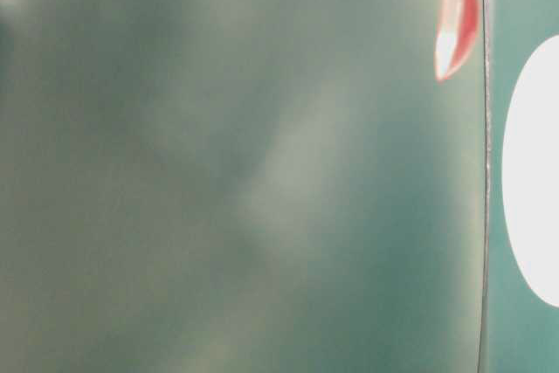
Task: Scoop the yellow hexagonal prism block from the bowl with a spoon using the right arm.
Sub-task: 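Lift the spoon with the right gripper and swing it over the bowl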
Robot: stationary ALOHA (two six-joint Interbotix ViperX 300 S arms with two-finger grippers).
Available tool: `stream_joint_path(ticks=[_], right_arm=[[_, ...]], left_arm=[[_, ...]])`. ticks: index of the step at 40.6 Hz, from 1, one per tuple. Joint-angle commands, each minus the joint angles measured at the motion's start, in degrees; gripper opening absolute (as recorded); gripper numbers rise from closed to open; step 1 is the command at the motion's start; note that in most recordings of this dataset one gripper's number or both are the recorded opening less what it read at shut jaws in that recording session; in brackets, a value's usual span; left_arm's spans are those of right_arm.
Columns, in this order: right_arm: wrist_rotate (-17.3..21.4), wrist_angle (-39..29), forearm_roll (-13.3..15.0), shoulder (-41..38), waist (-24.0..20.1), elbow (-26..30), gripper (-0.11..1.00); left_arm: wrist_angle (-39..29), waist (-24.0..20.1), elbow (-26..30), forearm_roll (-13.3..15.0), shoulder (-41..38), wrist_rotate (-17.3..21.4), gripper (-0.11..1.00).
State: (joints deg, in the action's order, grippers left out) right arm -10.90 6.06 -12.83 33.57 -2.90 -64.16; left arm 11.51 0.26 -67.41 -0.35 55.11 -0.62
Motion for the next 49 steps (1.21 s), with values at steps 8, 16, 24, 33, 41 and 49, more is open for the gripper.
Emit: stream_joint_path(ticks=[8, 16, 24, 33, 41, 49], right_arm=[[0.2, -8.2, 0.2, 0.7, 1.9, 6.0, 0.25], [0.4, -10.5, 0.2, 0.5, 2.8, 7.4, 0.24], [2.8, -12.0, -0.1, 0.5, 5.2, 8.5, 0.25], [4.3, -20.0, 0.2, -0.9, 8.4, 11.5, 0.25], [4.0, -23.8, 0.4, -3.3, 9.4, 14.3, 0.25], [4.0, -26.5, 0.4, -7.8, 9.5, 17.6, 0.24]], left_arm=[[0.3, 0.0, 1.8, -0.1, -0.2, 0.1, 0.0], [0.3, 0.0, 1.8, -0.1, -0.2, 0.2, 0.0], [0.3, 0.0, 1.8, -0.1, -0.2, 0.2, 0.0], [0.3, 0.0, 1.8, -0.1, -0.2, 0.3, 0.0], [0.1, 0.0, 1.8, -0.1, -0.2, 0.4, 0.0], [0.1, 0.0, 1.8, -0.1, -0.2, 0.7, 0.0]])
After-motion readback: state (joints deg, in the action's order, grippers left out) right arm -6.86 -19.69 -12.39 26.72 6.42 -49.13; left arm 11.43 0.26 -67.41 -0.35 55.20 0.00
